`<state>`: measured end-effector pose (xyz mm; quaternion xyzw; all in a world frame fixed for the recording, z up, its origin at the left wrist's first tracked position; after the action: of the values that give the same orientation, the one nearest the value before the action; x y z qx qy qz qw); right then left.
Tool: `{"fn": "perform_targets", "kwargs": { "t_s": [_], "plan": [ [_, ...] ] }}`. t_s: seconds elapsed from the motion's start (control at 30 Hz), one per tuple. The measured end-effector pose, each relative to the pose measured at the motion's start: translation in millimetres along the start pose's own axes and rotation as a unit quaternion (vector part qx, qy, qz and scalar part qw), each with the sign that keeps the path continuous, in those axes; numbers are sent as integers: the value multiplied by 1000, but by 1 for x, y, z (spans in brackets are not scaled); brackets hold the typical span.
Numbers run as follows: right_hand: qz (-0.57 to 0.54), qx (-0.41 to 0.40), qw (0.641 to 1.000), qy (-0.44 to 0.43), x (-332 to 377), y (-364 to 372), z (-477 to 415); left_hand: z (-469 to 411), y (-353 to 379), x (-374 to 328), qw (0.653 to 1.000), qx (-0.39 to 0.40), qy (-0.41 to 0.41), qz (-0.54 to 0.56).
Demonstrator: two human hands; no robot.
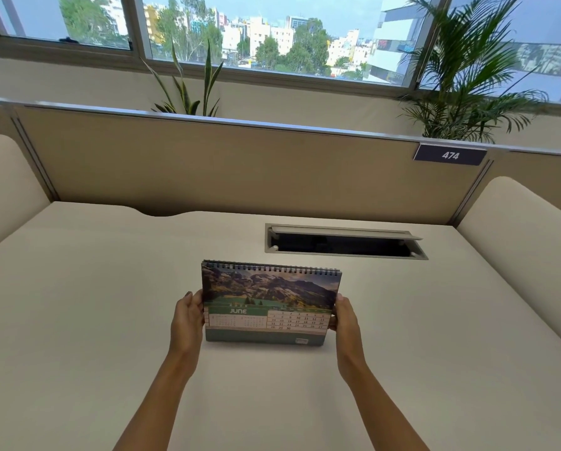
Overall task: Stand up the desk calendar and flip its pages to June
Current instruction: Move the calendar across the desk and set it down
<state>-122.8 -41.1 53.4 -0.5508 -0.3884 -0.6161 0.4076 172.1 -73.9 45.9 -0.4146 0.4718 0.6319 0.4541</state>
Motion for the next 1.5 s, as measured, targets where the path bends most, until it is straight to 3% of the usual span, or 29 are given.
{"fn": "perform_targets", "kwargs": {
  "t_s": [0.87,1.5],
  "plan": [
    [0,32,999,-37,40,156,-131,-153,-56,-97,997,-39,57,-28],
    [23,5,1000,-15,3,198,-213,-252,-69,-81,996,-69,44,-20]
  ]
}}
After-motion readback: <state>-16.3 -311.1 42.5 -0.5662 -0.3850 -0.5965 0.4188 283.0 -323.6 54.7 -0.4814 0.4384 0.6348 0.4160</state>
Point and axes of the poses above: each hand's wrist, its own z-axis away from the middle knuckle, its own y-axis out of the palm, x = y × z, the point moved 10 cm from there along -z, towards the middle knuckle, and after that the axes turned 6 degrees about -z, right-handed, at the moved point
